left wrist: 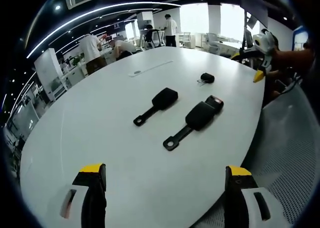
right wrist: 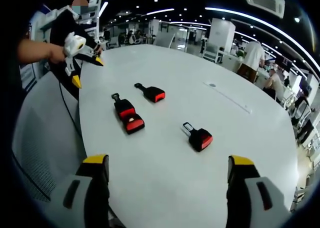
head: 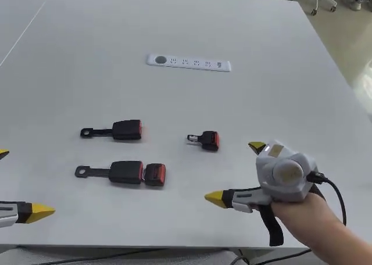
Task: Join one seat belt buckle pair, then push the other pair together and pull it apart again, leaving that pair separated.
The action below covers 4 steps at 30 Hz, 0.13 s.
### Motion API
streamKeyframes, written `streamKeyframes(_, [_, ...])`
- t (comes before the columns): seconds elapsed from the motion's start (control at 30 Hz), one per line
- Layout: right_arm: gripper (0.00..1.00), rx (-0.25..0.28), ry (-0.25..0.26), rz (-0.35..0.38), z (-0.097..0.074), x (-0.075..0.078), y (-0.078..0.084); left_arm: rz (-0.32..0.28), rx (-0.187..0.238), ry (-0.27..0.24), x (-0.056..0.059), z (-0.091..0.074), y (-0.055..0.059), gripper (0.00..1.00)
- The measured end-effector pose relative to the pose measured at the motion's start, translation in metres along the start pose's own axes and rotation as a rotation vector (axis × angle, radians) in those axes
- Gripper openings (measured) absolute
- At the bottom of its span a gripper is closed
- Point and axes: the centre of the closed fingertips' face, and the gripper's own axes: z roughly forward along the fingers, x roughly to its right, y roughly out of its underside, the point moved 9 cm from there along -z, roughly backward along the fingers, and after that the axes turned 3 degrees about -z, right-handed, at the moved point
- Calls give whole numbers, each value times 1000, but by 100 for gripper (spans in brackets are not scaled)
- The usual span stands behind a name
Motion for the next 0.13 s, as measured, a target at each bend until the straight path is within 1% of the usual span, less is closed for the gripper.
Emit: streamKeyframes(0.13, [100, 3, 6, 5, -2, 1, -1, 5, 11, -5, 1, -2, -5, 100])
